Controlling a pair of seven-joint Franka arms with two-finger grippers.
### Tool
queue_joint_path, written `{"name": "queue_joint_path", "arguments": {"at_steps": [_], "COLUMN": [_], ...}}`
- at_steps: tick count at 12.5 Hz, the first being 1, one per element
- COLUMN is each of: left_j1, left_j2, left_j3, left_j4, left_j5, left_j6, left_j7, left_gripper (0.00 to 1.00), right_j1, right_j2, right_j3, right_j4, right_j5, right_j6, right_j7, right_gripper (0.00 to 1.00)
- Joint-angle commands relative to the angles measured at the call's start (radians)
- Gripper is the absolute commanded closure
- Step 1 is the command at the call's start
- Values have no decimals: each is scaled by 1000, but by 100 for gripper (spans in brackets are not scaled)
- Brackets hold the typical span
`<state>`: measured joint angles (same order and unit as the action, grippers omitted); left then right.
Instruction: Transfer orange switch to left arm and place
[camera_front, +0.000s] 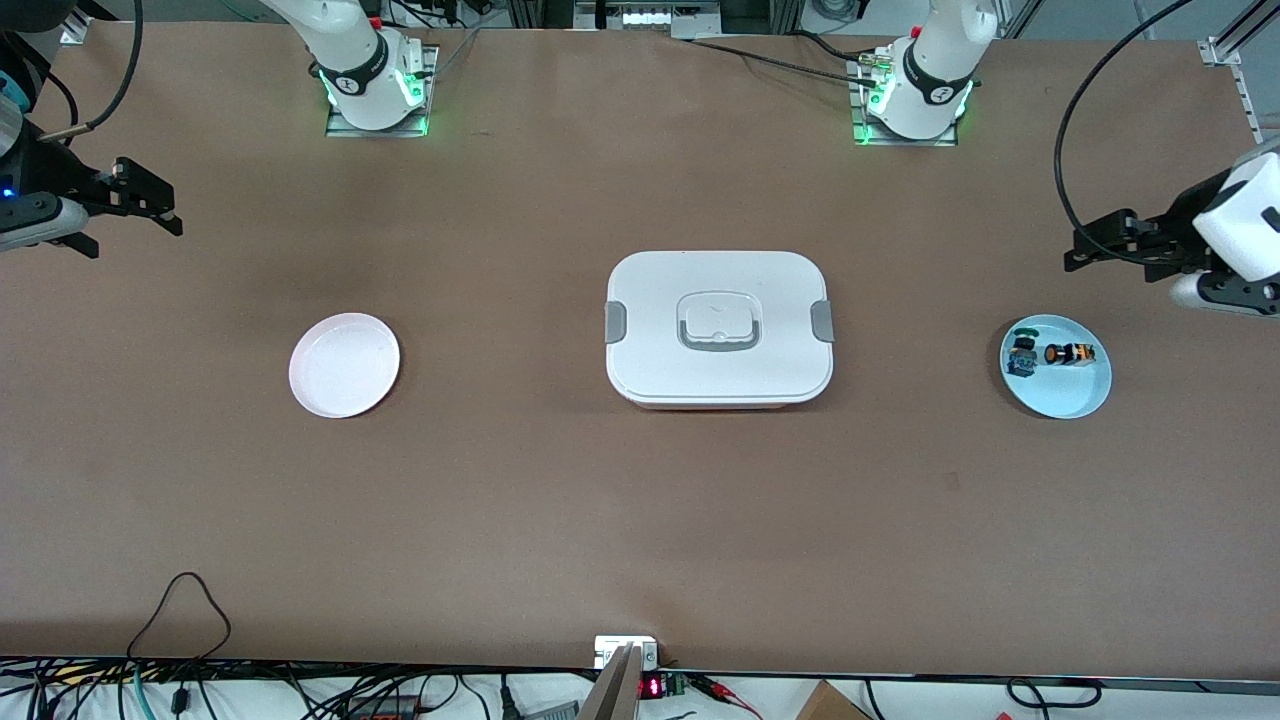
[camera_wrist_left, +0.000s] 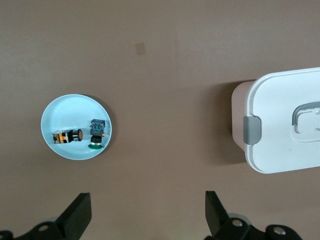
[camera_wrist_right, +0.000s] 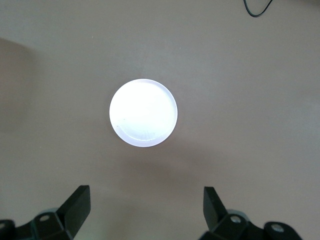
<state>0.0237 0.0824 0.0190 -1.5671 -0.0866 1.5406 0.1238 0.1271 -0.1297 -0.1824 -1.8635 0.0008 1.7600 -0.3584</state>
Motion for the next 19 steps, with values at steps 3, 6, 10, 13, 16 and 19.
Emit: {"name": "queue_joint_path", "arguments": {"at_steps": [3, 6, 10, 13, 16, 19], "left_j1": [24, 25, 28, 27, 24, 24], "left_j2": [-26, -47, -168, -204, -150, -90], "left_j3": [-59, -50, -56, -63, -62, -60], "left_j4": [-24, -25, -179, -232, -136, -50], "left_j5": [146, 27, 31, 38, 39, 39], "left_j6": [56, 56, 171, 169, 90, 27], "left_j7": [13, -127, -110, -102, -105, -113], "left_gripper": [0, 0, 0, 0, 0, 0], "right_j1": [-4, -4, -3, -3, -4, -3], "right_j2": [4, 4, 4, 4, 4, 2], "right_j3": [0, 0, 0, 0, -8, -8], "right_j4": [15, 15, 15, 15, 15, 15], "right_j5": [18, 18, 19, 19, 33, 33], "right_j6": [-5, -7, -4, -5, -7, -8], "right_j7": [-7, -7, -7, -7, -10, -10], "right_gripper": [0, 0, 0, 0, 0, 0]}}
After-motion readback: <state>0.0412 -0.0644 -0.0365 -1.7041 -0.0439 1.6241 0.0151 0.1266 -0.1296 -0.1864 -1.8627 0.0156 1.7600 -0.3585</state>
